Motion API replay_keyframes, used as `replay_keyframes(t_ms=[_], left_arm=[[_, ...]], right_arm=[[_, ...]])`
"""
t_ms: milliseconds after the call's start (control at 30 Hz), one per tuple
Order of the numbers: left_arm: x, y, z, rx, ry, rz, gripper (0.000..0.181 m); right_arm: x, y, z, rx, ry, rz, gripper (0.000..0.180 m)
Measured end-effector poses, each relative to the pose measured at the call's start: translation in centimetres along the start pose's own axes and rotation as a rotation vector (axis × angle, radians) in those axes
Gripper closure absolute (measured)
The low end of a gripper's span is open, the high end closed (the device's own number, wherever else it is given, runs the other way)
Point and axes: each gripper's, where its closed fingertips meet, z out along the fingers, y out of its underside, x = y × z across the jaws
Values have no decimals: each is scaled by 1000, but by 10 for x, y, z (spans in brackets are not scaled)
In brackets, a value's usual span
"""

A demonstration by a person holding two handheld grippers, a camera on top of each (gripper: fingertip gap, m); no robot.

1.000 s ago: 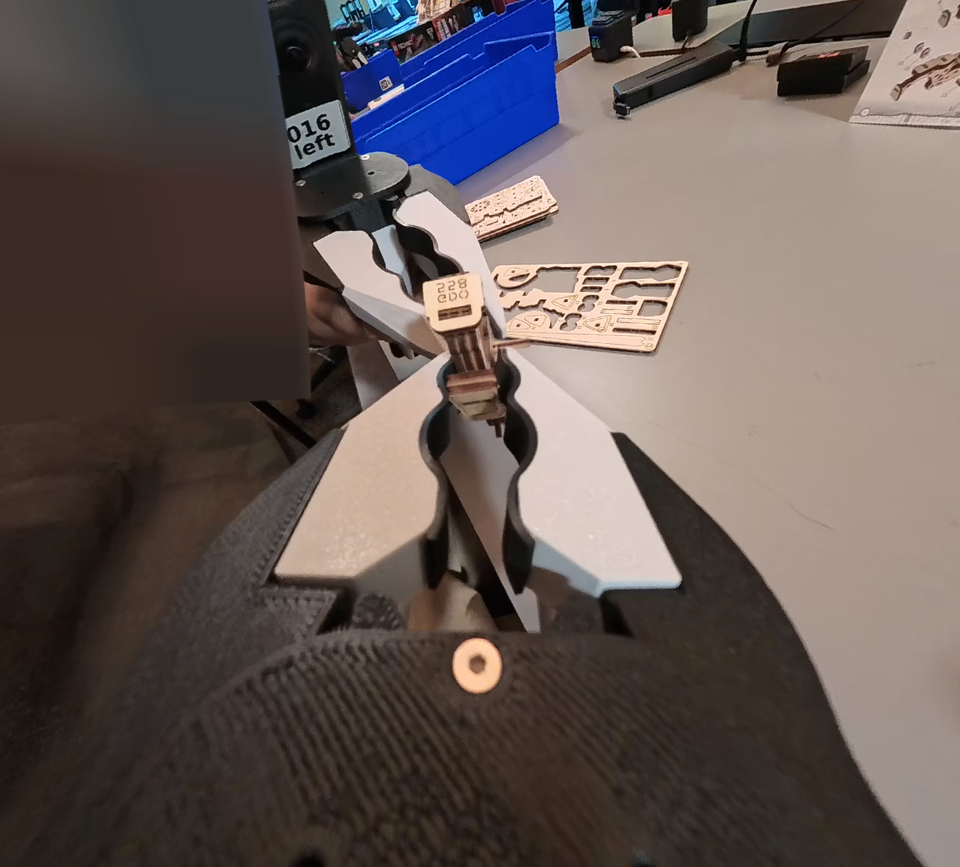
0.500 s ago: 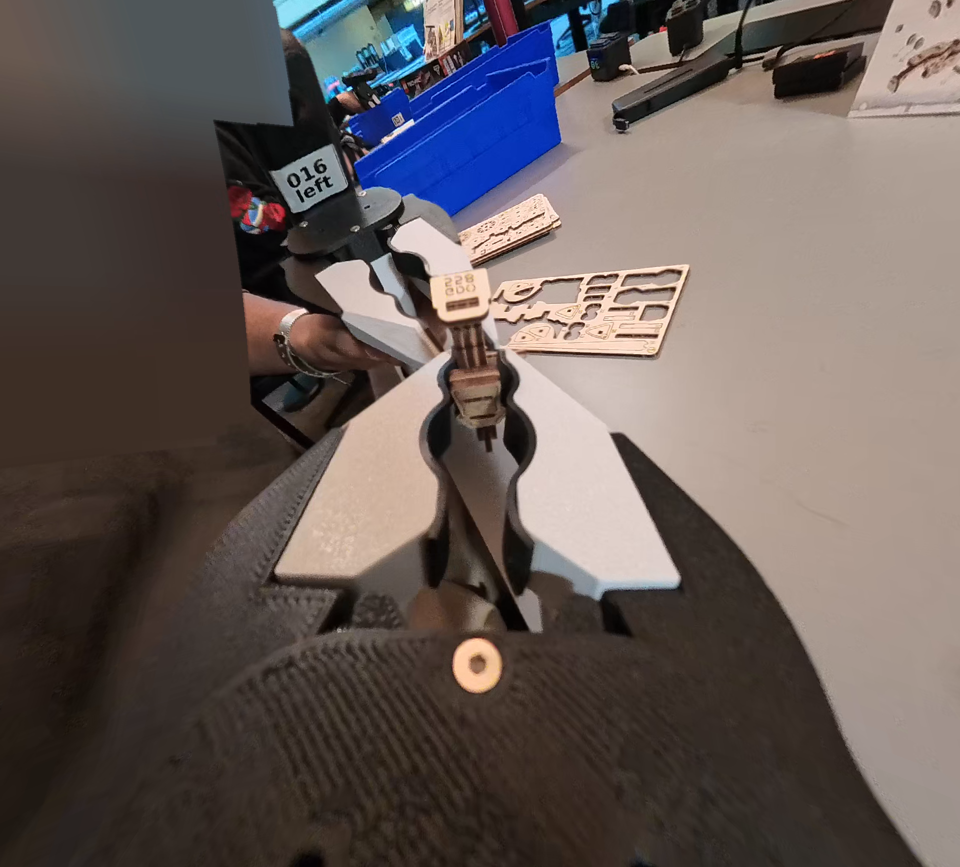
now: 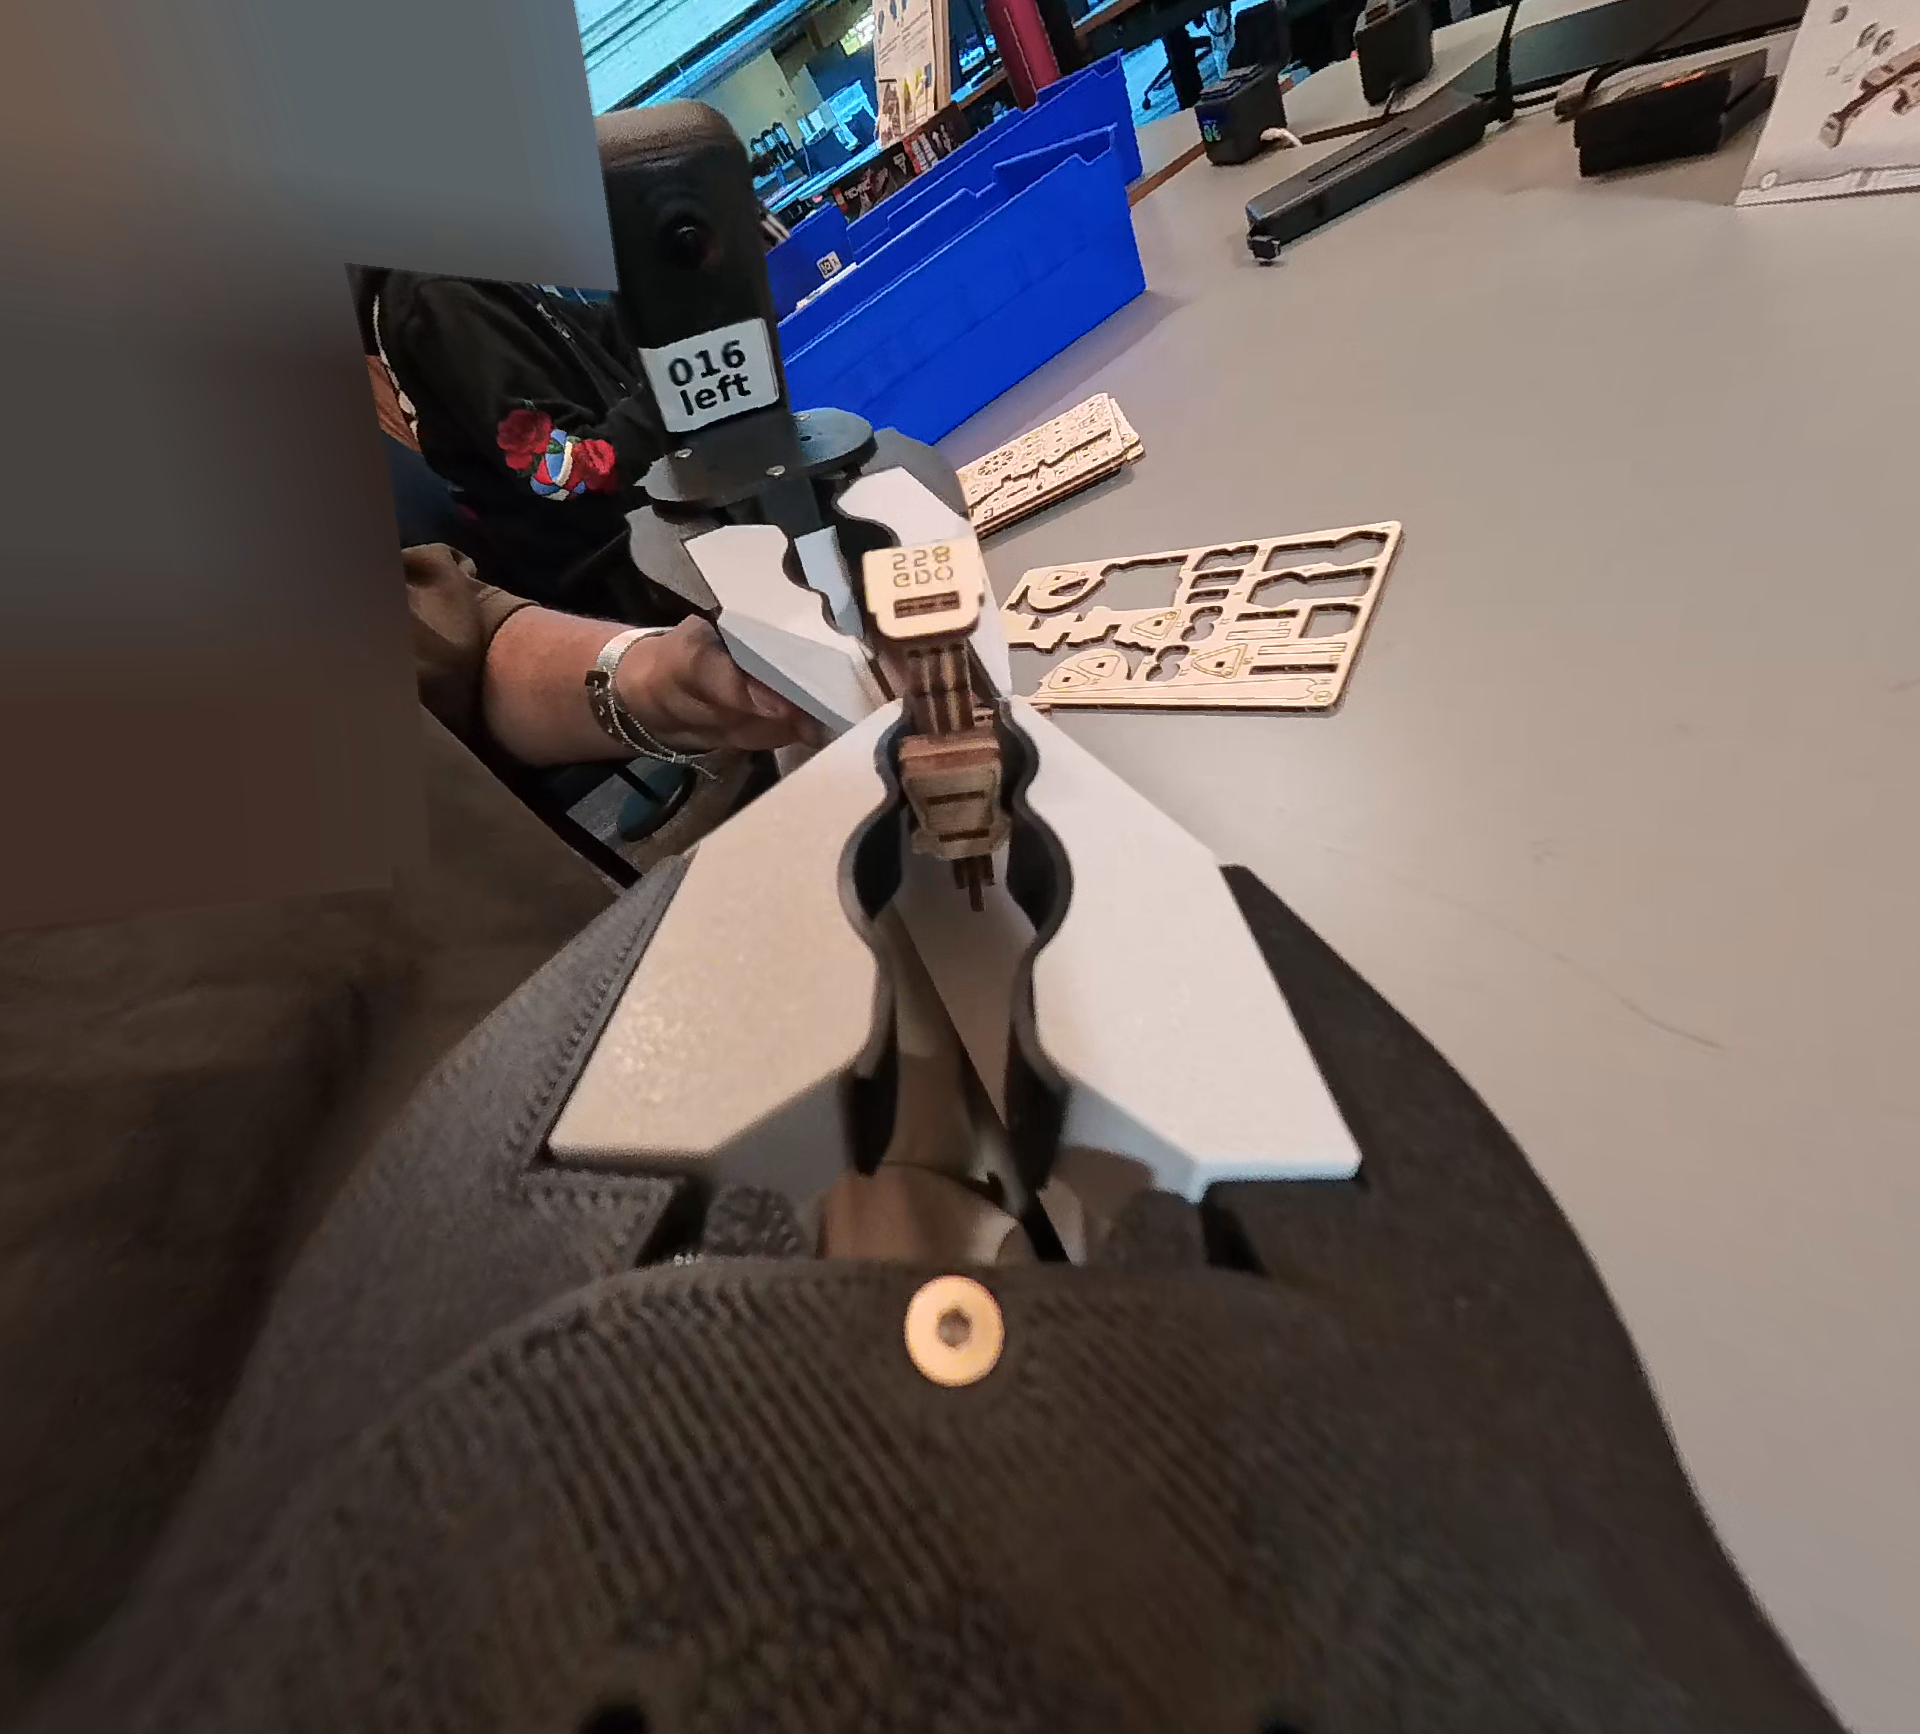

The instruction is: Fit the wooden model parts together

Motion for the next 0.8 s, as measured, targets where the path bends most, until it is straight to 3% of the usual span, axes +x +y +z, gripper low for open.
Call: replay_keyframes(t_ms=[533,800], left_arm=[[4,0,-3,-9,60,-30,170],[-7,-6,-7,75,106,-283,171]], right_arm=[[-4,0,2,6,-31,-2,167],[4,-1,2,32,-9,50,147]])
